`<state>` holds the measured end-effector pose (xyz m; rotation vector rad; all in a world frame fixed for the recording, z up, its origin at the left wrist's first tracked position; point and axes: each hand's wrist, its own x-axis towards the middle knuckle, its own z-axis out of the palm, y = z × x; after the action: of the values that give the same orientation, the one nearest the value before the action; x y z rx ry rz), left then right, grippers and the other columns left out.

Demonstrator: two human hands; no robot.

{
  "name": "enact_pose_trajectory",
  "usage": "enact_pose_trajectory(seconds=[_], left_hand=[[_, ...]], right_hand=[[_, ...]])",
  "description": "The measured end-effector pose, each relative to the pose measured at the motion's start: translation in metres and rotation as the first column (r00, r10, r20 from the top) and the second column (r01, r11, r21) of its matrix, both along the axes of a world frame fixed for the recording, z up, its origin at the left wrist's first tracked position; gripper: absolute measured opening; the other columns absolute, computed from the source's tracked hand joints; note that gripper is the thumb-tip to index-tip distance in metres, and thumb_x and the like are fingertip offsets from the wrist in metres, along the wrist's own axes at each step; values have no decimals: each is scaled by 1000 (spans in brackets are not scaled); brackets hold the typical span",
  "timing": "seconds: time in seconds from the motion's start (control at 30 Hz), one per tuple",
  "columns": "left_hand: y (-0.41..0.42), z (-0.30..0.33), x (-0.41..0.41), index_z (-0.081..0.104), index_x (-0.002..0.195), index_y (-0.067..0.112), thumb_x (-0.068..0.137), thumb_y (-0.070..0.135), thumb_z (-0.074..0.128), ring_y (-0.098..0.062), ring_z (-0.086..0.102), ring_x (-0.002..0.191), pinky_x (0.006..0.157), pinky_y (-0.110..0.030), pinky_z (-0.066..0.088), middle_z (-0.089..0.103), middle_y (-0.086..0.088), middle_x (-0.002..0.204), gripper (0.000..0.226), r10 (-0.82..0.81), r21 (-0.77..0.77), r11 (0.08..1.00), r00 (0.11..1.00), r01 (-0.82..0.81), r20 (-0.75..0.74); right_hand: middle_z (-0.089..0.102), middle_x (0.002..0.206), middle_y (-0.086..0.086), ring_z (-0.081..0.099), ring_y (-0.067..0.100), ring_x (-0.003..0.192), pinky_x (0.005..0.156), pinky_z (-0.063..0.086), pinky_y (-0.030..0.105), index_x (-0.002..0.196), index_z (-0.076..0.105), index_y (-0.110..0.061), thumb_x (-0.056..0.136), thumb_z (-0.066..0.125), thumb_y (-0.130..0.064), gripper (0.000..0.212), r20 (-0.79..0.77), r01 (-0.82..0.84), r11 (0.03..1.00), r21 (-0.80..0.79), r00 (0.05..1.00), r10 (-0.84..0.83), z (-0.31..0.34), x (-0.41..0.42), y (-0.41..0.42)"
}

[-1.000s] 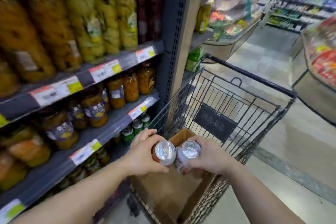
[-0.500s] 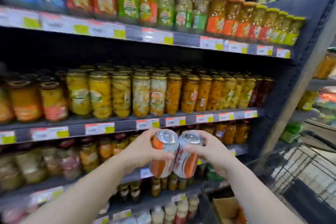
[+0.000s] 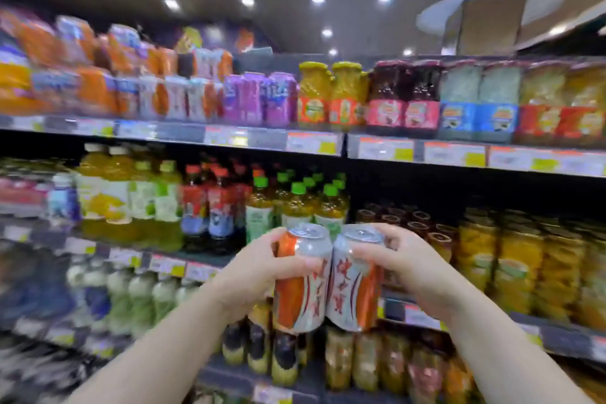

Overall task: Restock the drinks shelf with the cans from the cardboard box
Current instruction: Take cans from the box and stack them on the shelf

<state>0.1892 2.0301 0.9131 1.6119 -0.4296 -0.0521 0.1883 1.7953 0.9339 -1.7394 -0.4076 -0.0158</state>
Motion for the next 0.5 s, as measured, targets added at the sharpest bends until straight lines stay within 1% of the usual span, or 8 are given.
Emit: enact_pose_trajectory(seconds=[0.1,0.2,0.3,0.33,0.37,0.43,0.5], left_hand=[[77,25,4,66,115,16,54,35,87,-34,69,102,89,-51,53,73,-15,110,67,93,-9,996,994,-93,50],[137,46,7,67,112,21,54,38,84,-32,70,100,86,-48,55,74,-12,107,62,179,-31,984,979,-177,96],[187,65,19,72,101,26,69,28,80,-29,72,98,76,-38,59,74,-11,106,32,182,-57,983,971,-175,155],[200,72,24,72,100,26,70,28,78,-27,72,97,75,-37,58,75,-10,105,31,202,-63,979,965,-194,167],[212,78,30,71,103,25,69,30,78,-26,72,97,77,-38,58,75,-8,105,34,224,-67,974,957,-216,182],[234,89,44,67,110,17,69,32,77,-25,71,99,83,-41,55,75,-8,106,45,251,-58,968,942,-244,225],[255,99,60,66,111,14,72,34,76,-25,71,99,85,-41,53,75,-8,106,45,252,-28,967,930,-254,268]], right_hand=[[77,98,4,73,17,86,62,52,21,109,70,-18,56,81,-45,60,71,-71,997,4,995,71,24,21,79],[77,97,-1,73,14,84,63,53,23,109,68,-26,54,77,-52,62,124,-132,991,-12,983,133,46,42,144],[77,99,-4,74,16,90,69,57,29,104,68,-39,57,77,-55,51,171,-187,981,-47,966,192,70,64,192],[77,99,-4,74,16,90,68,57,29,101,69,-41,57,77,-57,47,184,-207,977,-57,959,214,78,71,205],[77,98,-4,74,16,90,66,57,27,99,69,-43,56,78,-58,46,197,-219,973,-66,953,228,86,79,218],[77,98,-3,74,16,90,66,56,28,102,69,-38,54,81,-58,54,228,-218,972,-83,946,232,100,96,240],[77,98,-3,74,16,90,67,56,28,108,67,-33,51,83,-59,65,263,-210,973,-100,937,230,110,114,259]])
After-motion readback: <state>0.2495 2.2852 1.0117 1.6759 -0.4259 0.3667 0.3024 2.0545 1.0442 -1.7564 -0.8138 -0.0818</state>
